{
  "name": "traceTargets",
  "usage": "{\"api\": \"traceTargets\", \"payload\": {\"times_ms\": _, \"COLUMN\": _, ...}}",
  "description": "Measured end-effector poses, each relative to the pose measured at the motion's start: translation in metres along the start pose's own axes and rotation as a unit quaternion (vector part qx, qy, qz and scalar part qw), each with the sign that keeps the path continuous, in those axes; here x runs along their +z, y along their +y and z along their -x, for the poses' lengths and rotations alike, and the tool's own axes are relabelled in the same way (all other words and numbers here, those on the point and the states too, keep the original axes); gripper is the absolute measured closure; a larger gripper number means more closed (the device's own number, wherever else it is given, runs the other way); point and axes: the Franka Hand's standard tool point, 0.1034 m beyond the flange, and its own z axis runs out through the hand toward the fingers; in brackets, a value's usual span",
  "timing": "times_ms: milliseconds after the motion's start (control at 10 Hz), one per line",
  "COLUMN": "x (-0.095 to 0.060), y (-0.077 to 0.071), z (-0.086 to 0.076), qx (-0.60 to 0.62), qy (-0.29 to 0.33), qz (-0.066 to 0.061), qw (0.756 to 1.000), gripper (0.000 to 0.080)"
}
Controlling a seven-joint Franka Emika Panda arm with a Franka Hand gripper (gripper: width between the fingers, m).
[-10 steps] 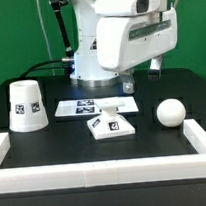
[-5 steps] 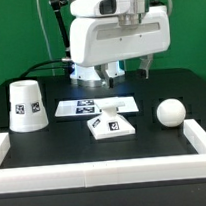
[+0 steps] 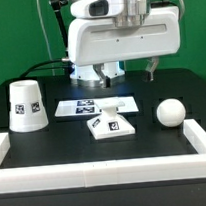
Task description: Assemble lamp
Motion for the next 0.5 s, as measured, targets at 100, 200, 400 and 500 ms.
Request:
{"api": "traceTargets", "payload": {"times_ms": 100, "x": 0.005, "y": 0.000, "z": 0.013, "qx": 0.003, "qy": -0.002, "qz": 0.001, "qw": 1.000, "gripper": 0.0100}}
{"api": "traceTargets", "payload": {"times_ms": 200, "x": 0.010, "y": 0.000, "z": 0.024, "qx": 0.006, "qy": -0.005, "qz": 0.000, "qw": 1.000, "gripper": 0.0100}}
{"api": "traceTargets", "payload": {"times_ms": 400, "x": 0.018, "y": 0.006, "z": 0.038, "qx": 0.009, "qy": -0.008, "qz": 0.001, "qw": 1.000, "gripper": 0.0100}}
{"api": "traceTargets", "payload": {"times_ms": 500, "x": 0.022, "y": 0.010, "z": 0.045, "qx": 0.009, "qy": -0.008, "qz": 0.001, "qw": 1.000, "gripper": 0.0100}}
